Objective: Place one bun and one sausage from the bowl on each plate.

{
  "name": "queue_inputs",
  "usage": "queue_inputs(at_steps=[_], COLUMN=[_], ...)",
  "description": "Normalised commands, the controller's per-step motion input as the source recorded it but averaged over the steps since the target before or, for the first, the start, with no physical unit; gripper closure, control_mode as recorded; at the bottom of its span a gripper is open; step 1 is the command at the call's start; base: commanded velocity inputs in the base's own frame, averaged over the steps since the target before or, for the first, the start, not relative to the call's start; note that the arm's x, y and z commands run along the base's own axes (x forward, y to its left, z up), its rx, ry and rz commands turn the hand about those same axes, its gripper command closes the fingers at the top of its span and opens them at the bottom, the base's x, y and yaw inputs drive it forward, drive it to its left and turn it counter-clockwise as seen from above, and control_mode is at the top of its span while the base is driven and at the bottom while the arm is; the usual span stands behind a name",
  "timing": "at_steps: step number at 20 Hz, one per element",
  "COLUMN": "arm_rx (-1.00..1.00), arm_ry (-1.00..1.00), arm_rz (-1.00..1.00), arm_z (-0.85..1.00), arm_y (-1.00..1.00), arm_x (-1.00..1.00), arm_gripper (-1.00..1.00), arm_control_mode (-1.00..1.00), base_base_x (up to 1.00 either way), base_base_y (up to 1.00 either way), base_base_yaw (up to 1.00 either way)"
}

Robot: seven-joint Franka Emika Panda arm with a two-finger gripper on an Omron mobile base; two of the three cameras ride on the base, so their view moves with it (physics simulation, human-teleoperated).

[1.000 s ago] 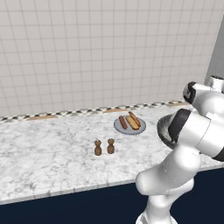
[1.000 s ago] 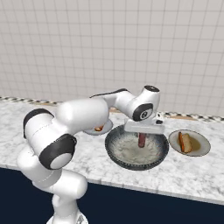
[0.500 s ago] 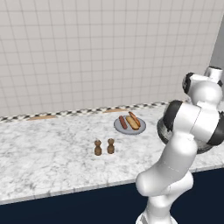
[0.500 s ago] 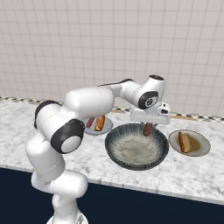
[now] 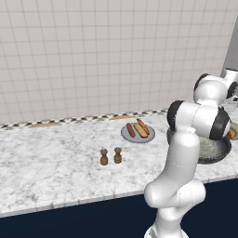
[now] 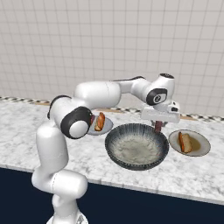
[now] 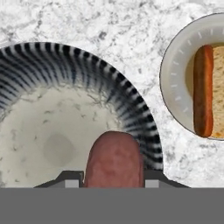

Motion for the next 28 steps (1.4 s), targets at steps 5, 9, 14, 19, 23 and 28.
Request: queue_inputs(at_steps=[5,9,14,19,23,28], arm_rx=[0.00,0.00,0.02,0.00,0.00,-0.01], arm_ry=[0.00,0.00,0.00,0.00,-0.05,-0.09], arm_rz=[0.00,0.00,0.00,0.00,0.00,0.00], arm_z=[-0.23,-0.15,-0.05,-0.18,-0.54,-0.53], arm_y=[-0.21,-0.09,-0.18,-0.16,-0.06,-0.05], arm_x=[0.20,0.15,0.20,0.32,0.03,0.01], arm_gripper=[1.00,1.00,1.00,1.00,1.00,1.00], arm_control_mode=[-1.00,-1.00,-1.00,-1.00,-1.00,-1.00], base_base_x=[0.00,0.00,0.00,0.00,0.00,0.00], base_base_y=[0.00,0.00,0.00,0.00,0.00,0.00], base_base_yaw=[0.00,0.00,0.00,0.00,0.00,0.00])
